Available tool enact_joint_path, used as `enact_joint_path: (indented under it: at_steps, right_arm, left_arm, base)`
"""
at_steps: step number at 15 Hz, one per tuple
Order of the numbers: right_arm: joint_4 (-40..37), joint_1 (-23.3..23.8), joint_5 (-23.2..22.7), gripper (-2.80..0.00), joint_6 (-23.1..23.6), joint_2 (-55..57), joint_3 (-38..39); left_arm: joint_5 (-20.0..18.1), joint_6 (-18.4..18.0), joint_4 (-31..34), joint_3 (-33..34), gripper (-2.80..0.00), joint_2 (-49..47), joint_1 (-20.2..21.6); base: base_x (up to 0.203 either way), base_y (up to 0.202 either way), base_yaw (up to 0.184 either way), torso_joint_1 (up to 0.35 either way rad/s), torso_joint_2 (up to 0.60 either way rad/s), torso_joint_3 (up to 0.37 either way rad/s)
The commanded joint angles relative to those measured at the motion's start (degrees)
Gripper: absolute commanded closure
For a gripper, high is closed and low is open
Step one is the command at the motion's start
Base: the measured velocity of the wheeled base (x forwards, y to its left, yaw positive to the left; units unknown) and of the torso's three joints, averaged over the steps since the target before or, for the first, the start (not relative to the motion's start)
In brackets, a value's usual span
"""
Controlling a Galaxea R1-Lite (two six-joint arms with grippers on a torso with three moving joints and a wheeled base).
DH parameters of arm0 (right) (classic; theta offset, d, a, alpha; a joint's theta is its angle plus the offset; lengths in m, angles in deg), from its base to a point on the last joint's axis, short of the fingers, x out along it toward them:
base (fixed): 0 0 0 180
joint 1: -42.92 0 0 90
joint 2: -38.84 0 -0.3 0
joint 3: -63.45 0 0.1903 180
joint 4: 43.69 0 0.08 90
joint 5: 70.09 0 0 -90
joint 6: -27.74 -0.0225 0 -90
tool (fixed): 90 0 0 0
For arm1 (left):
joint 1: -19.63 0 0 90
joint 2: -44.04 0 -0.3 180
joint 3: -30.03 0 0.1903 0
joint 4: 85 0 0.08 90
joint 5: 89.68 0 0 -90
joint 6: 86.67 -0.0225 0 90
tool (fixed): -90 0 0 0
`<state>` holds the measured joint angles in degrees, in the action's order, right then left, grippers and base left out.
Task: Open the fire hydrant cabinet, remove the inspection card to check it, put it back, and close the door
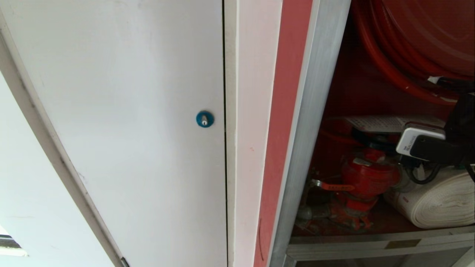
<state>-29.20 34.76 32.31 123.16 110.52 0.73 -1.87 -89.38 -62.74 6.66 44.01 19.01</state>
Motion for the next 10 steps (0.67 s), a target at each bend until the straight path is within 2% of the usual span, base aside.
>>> enact_joint_path:
  at_steps: [1, 10]
  right_arm:
    - [0.19, -0.02, 0.08, -2.8, 0.55, -0.72, -0.11]
    - [0.37, -0.19, -0.27, -2.8, 0.37, -0.4, -2.13]
  left_arm:
    - [0.0, -0.01, -0.03, 0.7, 0.0, -0.06, 0.01]
    - [0.0, -0.01, -0.03, 0.7, 0.0, 0.02, 0.01]
  base:
    - [0.0, 0.0, 0.0, 0.0, 0.0, 0.0]
    - [0.0, 0.0, 0.0, 0.0, 0.0, 0.0]
